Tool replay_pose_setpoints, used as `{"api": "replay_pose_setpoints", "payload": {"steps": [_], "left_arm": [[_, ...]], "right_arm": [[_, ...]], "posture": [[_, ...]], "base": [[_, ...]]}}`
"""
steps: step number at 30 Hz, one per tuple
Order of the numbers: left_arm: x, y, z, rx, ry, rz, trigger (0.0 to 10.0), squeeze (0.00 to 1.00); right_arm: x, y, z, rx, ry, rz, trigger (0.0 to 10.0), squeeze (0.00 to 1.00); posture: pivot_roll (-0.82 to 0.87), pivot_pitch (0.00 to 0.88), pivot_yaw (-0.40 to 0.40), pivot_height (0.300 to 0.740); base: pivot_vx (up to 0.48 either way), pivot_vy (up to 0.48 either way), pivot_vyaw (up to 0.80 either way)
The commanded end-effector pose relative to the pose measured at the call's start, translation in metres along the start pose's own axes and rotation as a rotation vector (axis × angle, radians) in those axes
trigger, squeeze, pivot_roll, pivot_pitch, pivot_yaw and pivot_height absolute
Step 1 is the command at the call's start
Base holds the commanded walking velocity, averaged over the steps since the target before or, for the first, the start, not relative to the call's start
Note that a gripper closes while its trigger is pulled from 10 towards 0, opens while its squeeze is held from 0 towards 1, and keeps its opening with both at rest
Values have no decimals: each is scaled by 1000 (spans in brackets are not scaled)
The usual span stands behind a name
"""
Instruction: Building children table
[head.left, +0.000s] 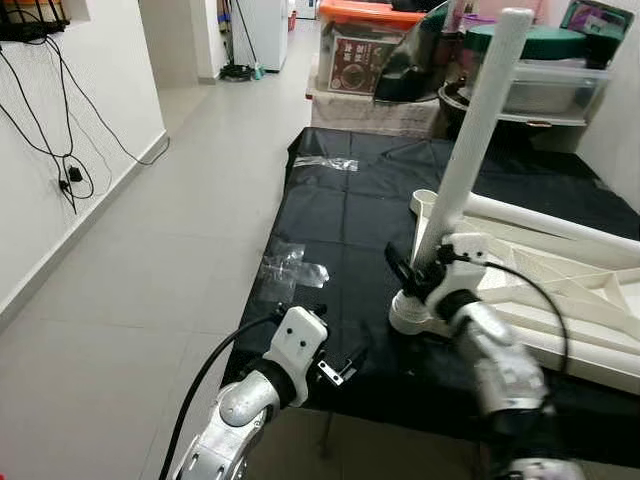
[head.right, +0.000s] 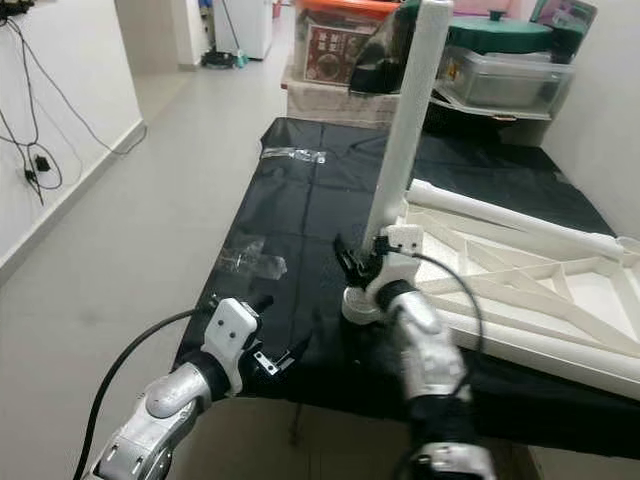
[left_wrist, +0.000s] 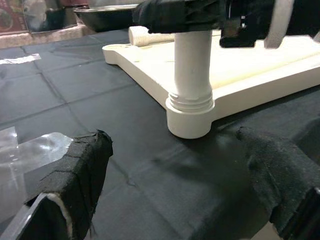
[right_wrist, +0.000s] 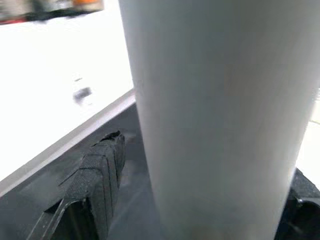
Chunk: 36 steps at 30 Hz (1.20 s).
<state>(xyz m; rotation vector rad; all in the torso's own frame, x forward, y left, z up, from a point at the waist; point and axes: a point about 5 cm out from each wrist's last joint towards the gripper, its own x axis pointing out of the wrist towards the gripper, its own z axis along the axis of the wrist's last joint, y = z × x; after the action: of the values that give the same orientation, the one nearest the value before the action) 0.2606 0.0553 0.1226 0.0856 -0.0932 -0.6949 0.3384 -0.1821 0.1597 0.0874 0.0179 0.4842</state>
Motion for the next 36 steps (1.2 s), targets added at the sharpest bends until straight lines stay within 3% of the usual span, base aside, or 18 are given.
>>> {"api": "replay_pose_setpoints", "payload": {"steps": [1,4,6,11,12,15,17,19,20,21,22,23,24,25,26,29,31,36], "left_arm": [[1,-2,0,-3,-7,-6,10000,0],[1,-2,0,-2,-8,-6,10000,0],[1,-2,0,0,-7,-8,10000,0],[1,-1,0,1,-7,-11,10000,0],[1,-2,0,1,-6,-12,10000,0],[1,-2,0,0,-5,-12,10000,0],[1,-2,-1,-1,-4,-13,10000,0],[1,-2,-1,-2,-4,-13,10000,0],[1,-2,-1,-5,-4,-13,10000,0],[1,-2,-1,-5,-4,-13,10000,0],[1,-2,-1,-7,-3,-12,10000,0],[1,-2,-1,-7,-3,-12,10000,0],[1,-3,-1,-9,-3,-12,10000,0],[1,-3,-1,-9,-3,-12,10000,0],[1,-2,-1,-11,-3,-11,10000,0],[1,-3,-1,-11,-3,-12,10000,0],[2,-3,-1,-11,-3,-12,10000,0],[2,-2,-1,-10,-4,-12,10000,0]], "right_arm": [[12,24,1,-7,49,258,10000,0],[12,30,1,-22,84,382,10000,0],[15,42,0,-34,135,583,10000,0],[18,50,-1,-14,167,701,10000,0],[22,49,-3,-21,162,658,0,0],[27,47,-4,-26,155,604,0,0],[37,39,-7,-50,128,419,0,0],[39,35,-7,-61,111,344,0,0],[40,24,-6,-45,73,164,0,0],[40,24,-6,-45,73,164,0,0],[39,13,-5,-33,41,-39,0,0],[39,13,-5,-33,41,-39,0,0],[35,3,-5,-21,17,-224,0,0],[35,3,-5,-21,17,-224,0,0],[20,-13,-4,-3,-18,-578,0,0],[12,-16,-3,-4,-36,-707,0,0],[-5,-8,-5,43,-74,-921,0,0],[-10,4,-9,93,-87,-1005,0,0]], "posture": [[160,0,-104,740],[161,0,-101,740],[168,0,-104,740],[170,0,-102,740],[169,0,-102,740],[169,0,-102,740],[169,0,-102,740],[166,0,-101,740],[164,0,-103,740],[164,0,-103,740],[164,0,-103,740],[164,0,-103,740],[164,0,-103,740],[164,0,-103,740],[164,0,-103,740],[154,0,-99,740],[156,0,-100,740],[156,0,-100,740]], "base": [[0,0,0],[0,0,0],[0,0,0],[0,0,0],[0,0,0],[0,0,0],[0,0,0],[0,0,0],[0,0,0],[0,0,0],[0,0,0],[0,0,0],[0,0,0],[0,0,0],[0,0,0],[0,0,0],[0,0,0],[0,0,0]]}}
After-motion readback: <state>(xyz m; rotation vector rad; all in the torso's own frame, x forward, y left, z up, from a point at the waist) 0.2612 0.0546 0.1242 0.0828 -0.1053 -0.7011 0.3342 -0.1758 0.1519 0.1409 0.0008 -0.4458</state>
